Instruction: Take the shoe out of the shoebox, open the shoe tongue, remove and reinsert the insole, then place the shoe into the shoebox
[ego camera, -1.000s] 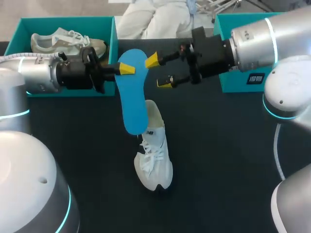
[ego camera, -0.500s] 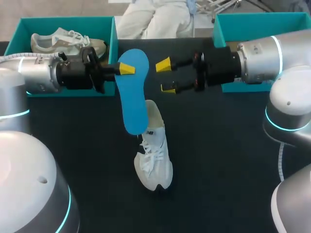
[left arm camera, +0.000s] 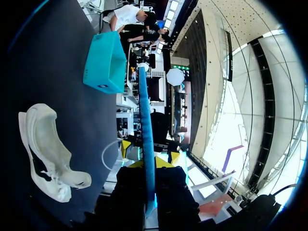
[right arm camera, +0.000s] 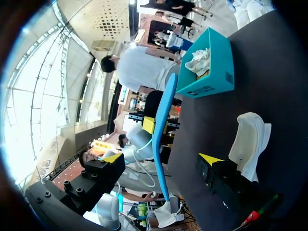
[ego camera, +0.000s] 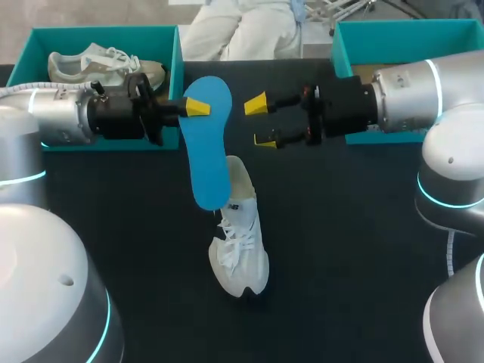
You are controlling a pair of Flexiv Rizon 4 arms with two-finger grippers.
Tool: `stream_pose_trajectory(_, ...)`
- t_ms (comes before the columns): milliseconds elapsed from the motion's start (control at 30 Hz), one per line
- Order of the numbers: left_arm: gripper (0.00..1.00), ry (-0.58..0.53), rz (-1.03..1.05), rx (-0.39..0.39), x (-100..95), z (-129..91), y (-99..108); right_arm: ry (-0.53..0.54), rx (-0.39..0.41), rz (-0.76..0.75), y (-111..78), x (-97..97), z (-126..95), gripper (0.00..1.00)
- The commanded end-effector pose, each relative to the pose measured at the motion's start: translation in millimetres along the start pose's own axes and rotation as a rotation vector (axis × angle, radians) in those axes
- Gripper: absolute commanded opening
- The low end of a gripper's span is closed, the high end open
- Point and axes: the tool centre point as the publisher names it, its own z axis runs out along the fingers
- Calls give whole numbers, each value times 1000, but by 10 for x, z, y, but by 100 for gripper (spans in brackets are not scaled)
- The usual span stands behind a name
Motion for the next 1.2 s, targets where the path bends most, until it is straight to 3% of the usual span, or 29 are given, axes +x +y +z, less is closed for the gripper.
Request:
stream_pose_trajectory(33, 0, 0, 1, 3, 2, -5, 13, -2, -2, 1, 2, 5, 24, 100)
stream_pose_trajectory(200, 0, 0, 1, 3, 2, -5, 13, -2, -2, 1, 2, 5, 24, 100)
stream_pose_trajectory(633, 0, 34, 753, -250, 107, -126, 16, -2, -2, 1, 2, 5, 24, 100)
stream_pose_trajectory(867, 0, 37, 1128, -187, 263, -126, -48, -2, -2, 1, 2, 5, 24, 100)
stream_pose_trajectory(967, 0, -15, 1341, -175, 256, -134, -90, -2, -2, 1, 2, 5, 24, 100)
stream_pose_trajectory(1200, 0, -11, 1666, -130, 302, -159, -136, -2, -2, 1, 2, 5, 24, 100)
